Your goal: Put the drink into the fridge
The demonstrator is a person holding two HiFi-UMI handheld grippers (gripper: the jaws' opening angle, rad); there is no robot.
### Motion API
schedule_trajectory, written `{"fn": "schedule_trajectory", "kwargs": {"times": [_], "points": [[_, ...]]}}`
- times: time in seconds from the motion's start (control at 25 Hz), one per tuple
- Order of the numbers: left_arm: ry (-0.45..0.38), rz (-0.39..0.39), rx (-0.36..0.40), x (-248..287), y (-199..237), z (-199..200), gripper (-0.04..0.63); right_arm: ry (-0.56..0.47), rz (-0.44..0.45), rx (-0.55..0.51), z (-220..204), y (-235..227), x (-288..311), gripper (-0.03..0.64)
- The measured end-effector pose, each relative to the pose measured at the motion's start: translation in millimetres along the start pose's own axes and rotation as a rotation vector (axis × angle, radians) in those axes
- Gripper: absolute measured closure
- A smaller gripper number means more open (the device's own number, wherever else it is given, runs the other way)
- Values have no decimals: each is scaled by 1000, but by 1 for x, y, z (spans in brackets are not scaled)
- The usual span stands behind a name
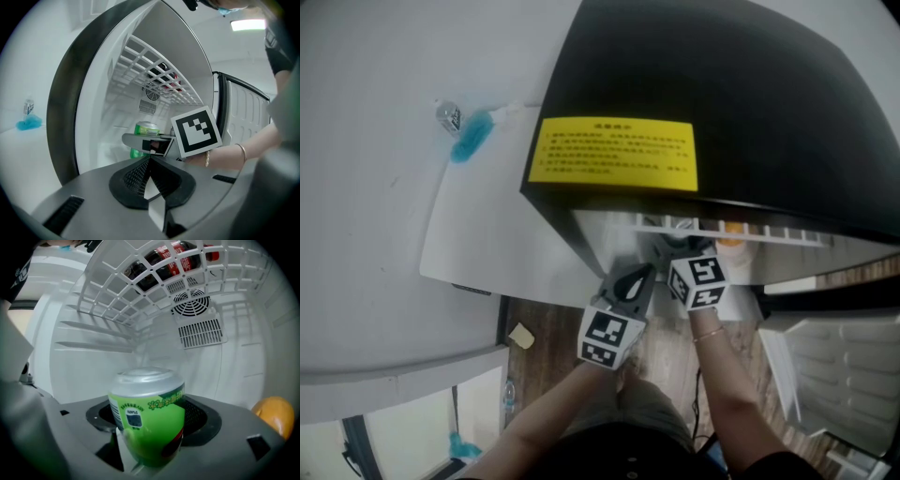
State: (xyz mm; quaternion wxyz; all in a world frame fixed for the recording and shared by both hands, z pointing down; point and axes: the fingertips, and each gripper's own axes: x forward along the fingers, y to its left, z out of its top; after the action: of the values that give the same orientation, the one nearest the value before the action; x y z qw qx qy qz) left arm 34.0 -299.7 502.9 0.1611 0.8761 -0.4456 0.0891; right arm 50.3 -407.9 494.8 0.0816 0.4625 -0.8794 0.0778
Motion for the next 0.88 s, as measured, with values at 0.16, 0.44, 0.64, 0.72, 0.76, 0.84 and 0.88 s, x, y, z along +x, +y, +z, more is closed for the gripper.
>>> {"fn": "schedule_trajectory", "kwargs": {"times": [0.16,0.44,0.64,0.72,0.76,0.84,0.88], "points": [[1,8,-18,-2,4,-1,589,21,1,15,-1,0,0,267],[7,-6,-20,-3,-2,-3,589,55,-6,26,-5,-1,-2,259],[10,-10,-14,-4,-2,-2,589,51,-21,48,-11,-3,-14,255],[10,-12,-12,-5,-2,-2,589,47,-22,54,-9,-3,-19,255],[11,-15,-10,-5,-2,-1,589,41,-21,63,-8,-3,-22,256],[15,-26,-9,-5,-5,-1,589,24,-20,86,-4,-3,-29,256],[17,-32,-6,-5,-7,-1,589,17,-21,91,-3,-2,-33,256]]}}
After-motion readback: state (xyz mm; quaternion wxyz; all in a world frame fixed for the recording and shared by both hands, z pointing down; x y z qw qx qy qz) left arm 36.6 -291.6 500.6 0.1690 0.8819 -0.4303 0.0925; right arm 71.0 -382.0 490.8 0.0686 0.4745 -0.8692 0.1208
